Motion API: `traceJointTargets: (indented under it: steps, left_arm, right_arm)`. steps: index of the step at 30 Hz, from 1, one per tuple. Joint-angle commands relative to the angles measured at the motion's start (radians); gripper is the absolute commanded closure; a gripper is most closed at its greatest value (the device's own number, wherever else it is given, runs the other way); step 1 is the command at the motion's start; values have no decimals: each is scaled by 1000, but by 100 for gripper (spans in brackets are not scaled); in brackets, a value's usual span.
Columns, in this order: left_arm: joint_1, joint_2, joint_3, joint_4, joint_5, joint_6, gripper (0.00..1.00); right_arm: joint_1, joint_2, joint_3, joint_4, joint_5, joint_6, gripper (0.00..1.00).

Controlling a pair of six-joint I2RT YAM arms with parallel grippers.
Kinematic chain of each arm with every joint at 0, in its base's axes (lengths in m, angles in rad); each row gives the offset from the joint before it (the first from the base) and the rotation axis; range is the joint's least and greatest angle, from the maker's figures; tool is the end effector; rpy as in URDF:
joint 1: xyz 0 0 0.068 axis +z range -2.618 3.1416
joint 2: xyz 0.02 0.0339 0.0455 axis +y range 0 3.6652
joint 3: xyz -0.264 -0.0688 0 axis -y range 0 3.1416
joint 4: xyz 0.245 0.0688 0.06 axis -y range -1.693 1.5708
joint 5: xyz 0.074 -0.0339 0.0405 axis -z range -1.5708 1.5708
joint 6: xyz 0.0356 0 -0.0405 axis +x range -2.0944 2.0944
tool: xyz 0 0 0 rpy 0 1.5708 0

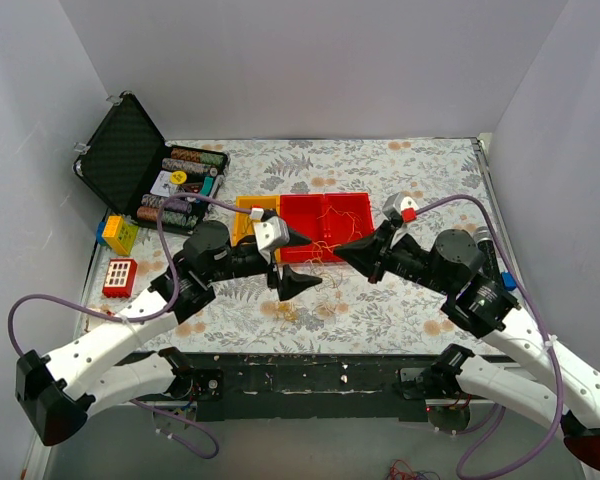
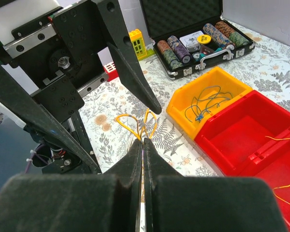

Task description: Untangle the cables

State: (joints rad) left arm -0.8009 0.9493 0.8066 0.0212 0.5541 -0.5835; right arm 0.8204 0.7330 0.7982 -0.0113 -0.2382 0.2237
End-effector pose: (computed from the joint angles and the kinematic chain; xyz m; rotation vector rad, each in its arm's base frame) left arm 0.1403 -0.1716 0.3400 0.6660 1.7948 -1.4554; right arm 0.1117 0.1321 0.3718 -0.6608 1.4641 1.0040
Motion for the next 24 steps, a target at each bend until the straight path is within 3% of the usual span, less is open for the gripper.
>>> traceJointTargets:
  steps: [1, 6, 10, 16, 24]
  left_arm:
    - [-4, 37, 39, 112, 44, -127, 18]
    - [-30, 101, 2, 233, -31, -202, 39]
    - [-67, 137, -38, 272, -98, -164, 51]
    - [-89, 158, -128, 339, -145, -147, 79]
    - [-142, 160, -228, 365, -109, -29, 81]
  right_arm:
    - [2, 14, 70, 13, -27, -9, 99]
    - [6, 49, 99, 27, -52, 2, 99]
    - [13, 55, 122, 37, -39, -1, 99]
    - [11, 74, 200, 31, -32, -10, 99]
    - [11, 100, 350, -33, 55, -66, 99]
